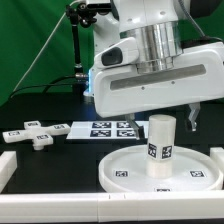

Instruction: Assemble round table

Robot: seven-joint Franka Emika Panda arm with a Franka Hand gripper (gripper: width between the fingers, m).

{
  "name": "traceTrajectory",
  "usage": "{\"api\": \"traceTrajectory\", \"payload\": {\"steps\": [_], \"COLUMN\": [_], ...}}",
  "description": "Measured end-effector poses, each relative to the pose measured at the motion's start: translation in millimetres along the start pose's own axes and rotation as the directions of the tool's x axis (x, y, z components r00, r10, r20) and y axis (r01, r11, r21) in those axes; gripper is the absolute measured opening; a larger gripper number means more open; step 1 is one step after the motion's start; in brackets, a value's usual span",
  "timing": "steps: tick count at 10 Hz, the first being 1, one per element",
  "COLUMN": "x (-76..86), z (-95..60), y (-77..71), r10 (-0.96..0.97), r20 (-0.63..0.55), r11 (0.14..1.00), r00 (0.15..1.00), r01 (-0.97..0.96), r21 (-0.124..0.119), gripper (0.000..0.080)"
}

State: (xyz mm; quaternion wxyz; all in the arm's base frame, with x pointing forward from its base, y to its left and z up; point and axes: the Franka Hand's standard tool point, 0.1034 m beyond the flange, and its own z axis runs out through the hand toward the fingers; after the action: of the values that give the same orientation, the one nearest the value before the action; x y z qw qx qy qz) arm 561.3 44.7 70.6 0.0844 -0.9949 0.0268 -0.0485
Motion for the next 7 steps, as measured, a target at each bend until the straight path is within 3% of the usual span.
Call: {"api": "traceTrajectory", "payload": {"steps": [4,7], "x": [3.0,10.5], "z": [-2.3,-8.7], "y": [-3.5,-10.6], "r10": [-0.367,-0.631], "r20": [0.029,0.07], "r11": [0.93,0.774], "r00": [0.93,0.773], "r01": [0.368,0.633], "r21": [-0.012,-0.005], "gripper": [0.0648,0.0648]}}
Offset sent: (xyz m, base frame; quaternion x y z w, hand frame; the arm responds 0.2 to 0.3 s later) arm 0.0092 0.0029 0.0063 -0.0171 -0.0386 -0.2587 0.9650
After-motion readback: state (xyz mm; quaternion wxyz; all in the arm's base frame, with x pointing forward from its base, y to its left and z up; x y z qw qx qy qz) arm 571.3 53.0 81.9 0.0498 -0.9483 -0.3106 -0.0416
